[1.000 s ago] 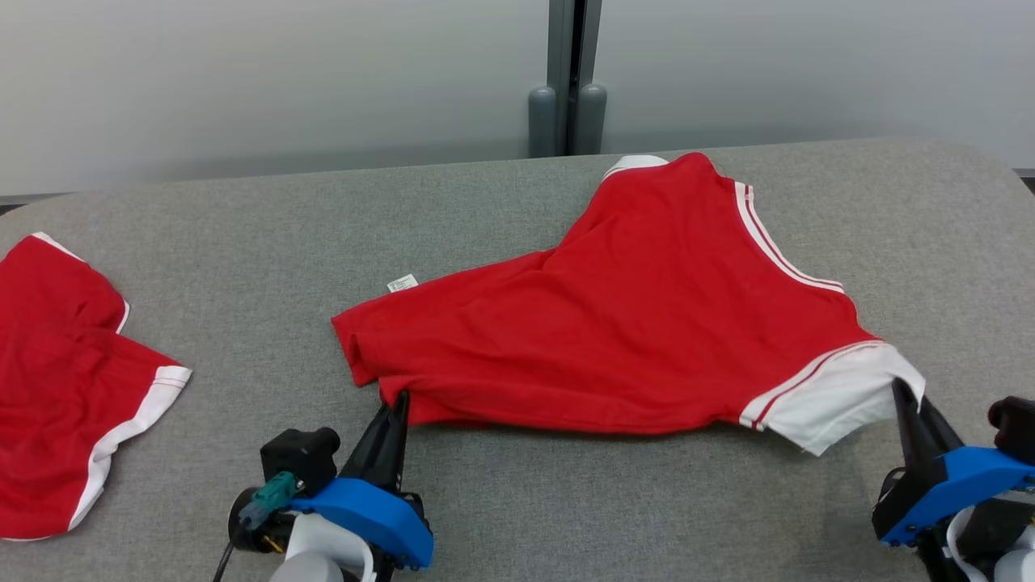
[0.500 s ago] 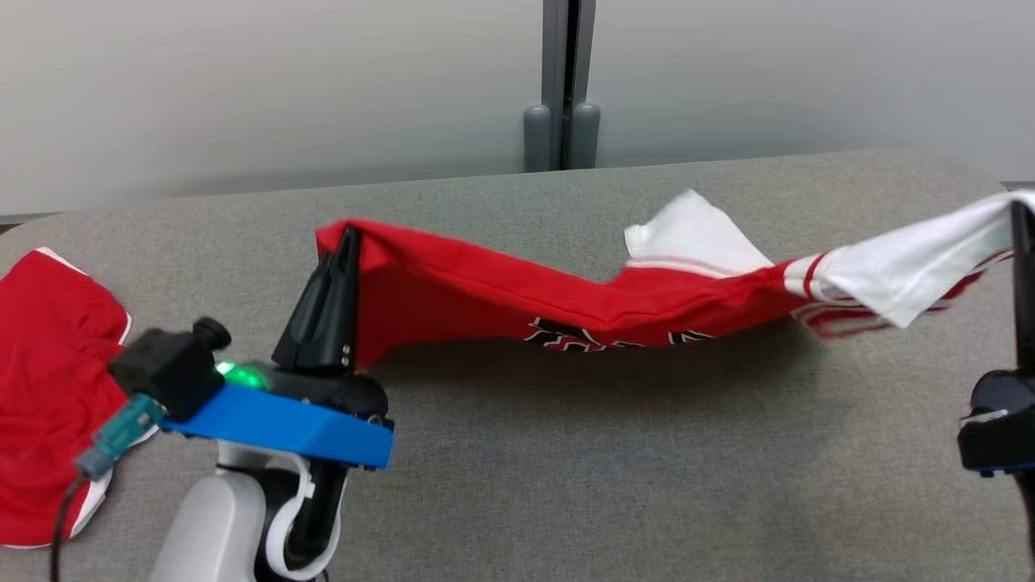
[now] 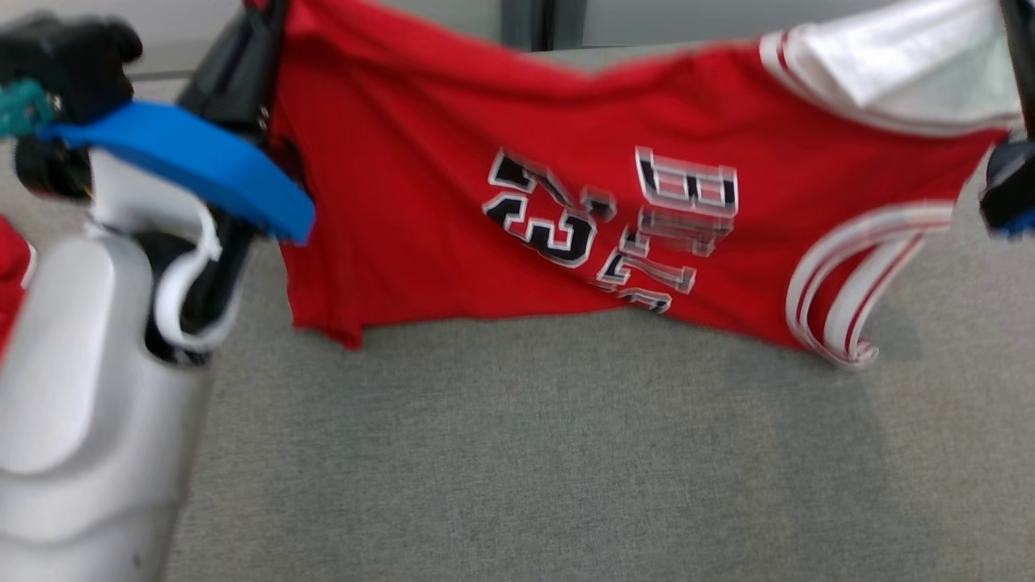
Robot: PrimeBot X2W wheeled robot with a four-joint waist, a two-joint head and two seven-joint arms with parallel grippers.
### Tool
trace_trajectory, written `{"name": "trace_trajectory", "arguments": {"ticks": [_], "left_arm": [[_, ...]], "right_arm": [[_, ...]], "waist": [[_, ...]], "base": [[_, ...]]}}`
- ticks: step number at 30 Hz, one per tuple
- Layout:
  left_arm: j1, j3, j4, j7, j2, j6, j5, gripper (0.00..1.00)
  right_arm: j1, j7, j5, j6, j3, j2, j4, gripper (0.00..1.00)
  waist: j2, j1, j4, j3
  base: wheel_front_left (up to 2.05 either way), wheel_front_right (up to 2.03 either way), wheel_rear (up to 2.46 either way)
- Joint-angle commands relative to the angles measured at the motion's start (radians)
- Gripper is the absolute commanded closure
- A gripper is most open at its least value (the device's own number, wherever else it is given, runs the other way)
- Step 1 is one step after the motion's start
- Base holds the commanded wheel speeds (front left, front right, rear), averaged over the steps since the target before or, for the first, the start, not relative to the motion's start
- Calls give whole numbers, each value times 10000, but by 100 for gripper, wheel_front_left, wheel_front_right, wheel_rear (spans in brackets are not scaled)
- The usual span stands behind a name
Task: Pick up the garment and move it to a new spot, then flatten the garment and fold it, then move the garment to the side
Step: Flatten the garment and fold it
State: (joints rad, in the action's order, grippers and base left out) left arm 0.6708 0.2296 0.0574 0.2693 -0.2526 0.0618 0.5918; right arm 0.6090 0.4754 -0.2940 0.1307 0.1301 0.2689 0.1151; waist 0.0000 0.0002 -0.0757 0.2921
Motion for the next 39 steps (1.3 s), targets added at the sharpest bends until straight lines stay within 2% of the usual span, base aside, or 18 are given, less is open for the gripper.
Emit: {"name": "trace_trajectory", "arguments": {"ticks": [1, 3, 6, 11, 15, 17, 24, 30, 33, 34, 39], "left_arm": [[882, -16, 489, -360, -280, 126, -426, 100], [1764, -115, 1260, -826, -165, 216, -475, 100], [3152, -278, 2221, -1705, -117, 265, -724, 100], [5051, 52, 3312, -2719, -136, 442, -1300, 100], [6026, 21, 3772, -3735, -150, 473, -1649, 100], [6235, 24, 4005, -4135, -169, 487, -1700, 100], [5138, 405, 5122, -4785, -178, 573, -1745, 100], [3154, 751, 6481, -5191, -97, 614, -1641, 100], [2254, 1125, 7056, -5257, -52, 655, -1655, 100], [2254, 1125, 7056, -5257, -52, 655, -1655, 100], [858, 1661, 7704, -5282, 121, 698, -1329, 100]], "right_arm": [[1028, -238, -126, 1, -250, 108, -578, 100], [2258, -735, 74, 1, -479, 303, -1363, 100], [3978, -1750, 335, 1, -619, 131, -2529, 100], [6351, -3744, 1032, -1, -783, 141, -3839, 100], [7434, -5216, 1478, 1, -704, 8, -4225, 100], [7594, -5614, 1585, 1, -776, 12, -4393, 100], [6080, -5545, 1232, -1, -1544, 178, -5272, 100], [3684, -4506, -70, -1, -2877, 74, -5886, 100], [2410, -3581, -723, -1, -3332, 367, -5688, 100], [2410, -3581, -723, -1, -3332, 367, -5688, 100], [131, -2398, -1336, -1, -3099, 777, -4868, 100]], "waist": [[0, -2, 154, 504], [0, -2, 38, 933], [0, -2, -33, 1346], [0, -2, -85, 1572], [0, -2, -91, 1635], [0, -2, -111, 1653], [0, -2, -247, 1918], [0, -2, -473, 1814], [0, -2, -458, 1576], [0, -2, -458, 1576], [0, -2, -256, 888]], "base": [[0, 0, 0], [0, 0, 0], [0, 0, 0], [0, 0, 0], [0, 0, 0], [0, 0, 0], [0, 0, 0], [0, 0, 0], [0, 0, 0], [0, 0, 0], [0, 0, 0]]}}
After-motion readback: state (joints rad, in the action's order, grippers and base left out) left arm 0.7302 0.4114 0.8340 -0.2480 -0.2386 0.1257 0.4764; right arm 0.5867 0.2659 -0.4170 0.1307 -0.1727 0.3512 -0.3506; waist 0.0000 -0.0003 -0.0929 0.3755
